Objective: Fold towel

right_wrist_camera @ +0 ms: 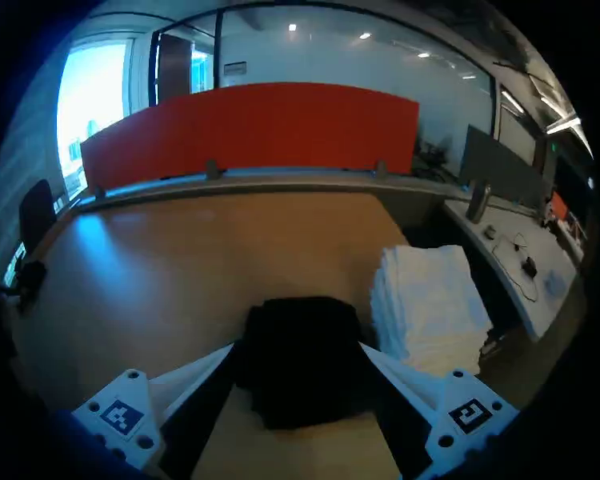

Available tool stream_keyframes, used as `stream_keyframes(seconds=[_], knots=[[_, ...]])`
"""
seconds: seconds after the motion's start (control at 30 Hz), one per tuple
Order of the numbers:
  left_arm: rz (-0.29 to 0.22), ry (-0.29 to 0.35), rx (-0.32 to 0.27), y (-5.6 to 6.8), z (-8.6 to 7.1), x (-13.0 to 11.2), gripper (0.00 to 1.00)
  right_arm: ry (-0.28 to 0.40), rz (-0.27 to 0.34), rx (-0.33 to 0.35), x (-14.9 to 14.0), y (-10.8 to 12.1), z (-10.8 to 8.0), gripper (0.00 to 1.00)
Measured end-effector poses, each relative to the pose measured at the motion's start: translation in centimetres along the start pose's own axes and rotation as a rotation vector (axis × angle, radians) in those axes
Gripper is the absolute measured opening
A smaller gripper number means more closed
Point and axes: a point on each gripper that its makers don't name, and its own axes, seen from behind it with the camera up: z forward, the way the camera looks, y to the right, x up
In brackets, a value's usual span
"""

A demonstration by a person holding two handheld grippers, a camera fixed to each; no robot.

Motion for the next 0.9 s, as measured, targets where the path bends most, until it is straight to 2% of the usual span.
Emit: stream_keyframes(seconds=[0.3, 0.7, 0.9], knots=[[-0.008, 0.028, -0.001, 0.1, 0.3, 1.1, 0.88, 0.221, 0.025, -0.001, 5.3, -1.7, -1.7, 1.00], [0.001, 0.092, 0.019, -0.6, 0.7, 3.4, 0.87, 0.317, 0.024, -0.011, 8.2, -3.2, -2.8, 1.00], [-0.023, 0.152, 0.037, -1.2, 0.7, 5.2, 0.87, 0.349, 0.003, 0.001, 9.4, -4.8, -3.3, 1.00]])
